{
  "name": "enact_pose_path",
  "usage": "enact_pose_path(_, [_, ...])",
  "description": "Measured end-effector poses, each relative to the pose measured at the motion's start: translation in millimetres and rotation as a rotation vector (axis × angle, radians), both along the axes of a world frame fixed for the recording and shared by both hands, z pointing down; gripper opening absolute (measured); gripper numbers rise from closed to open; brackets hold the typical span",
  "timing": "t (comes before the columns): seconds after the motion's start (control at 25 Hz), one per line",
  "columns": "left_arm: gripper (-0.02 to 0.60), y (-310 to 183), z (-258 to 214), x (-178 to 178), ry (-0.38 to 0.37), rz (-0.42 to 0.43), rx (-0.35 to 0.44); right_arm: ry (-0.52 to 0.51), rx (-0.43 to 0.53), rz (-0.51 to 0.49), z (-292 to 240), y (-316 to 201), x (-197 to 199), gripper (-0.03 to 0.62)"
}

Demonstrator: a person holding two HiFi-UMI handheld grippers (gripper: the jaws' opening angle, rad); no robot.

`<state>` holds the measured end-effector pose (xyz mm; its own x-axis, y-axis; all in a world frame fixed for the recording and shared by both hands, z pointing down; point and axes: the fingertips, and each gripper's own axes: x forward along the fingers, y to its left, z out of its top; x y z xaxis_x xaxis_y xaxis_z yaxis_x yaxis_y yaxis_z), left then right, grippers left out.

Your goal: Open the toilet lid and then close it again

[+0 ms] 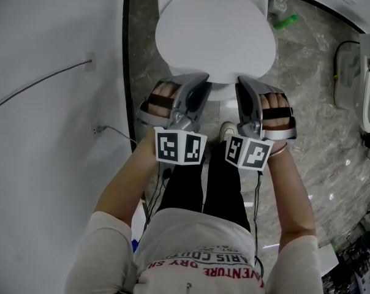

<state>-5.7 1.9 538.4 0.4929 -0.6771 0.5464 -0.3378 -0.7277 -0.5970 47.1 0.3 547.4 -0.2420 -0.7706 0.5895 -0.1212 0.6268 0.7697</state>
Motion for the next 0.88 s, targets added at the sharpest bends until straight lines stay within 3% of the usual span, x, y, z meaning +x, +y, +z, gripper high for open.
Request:
enact_pose_path(0.2, [0.069, -23.9, -31.1, 1.3, 0.03, -0.007, 0.011, 0.019, 0.011, 0.02, -30.5, -22.4, 0.9, 0.034])
enact_pose_path(0.4, [0.057, -52.7, -57.1, 5.6, -0.016, 0.022, 0.049, -0.002, -0.021, 0.035, -57.0, -51.5, 4.5, 0.031])
enact_pose_path(0.88, [0.049, -133.9, -109.3, 6.4, -0.067, 0.048, -0.017, -0.077, -0.093, 0.004, -111.0, -130.6, 4.0, 0.031])
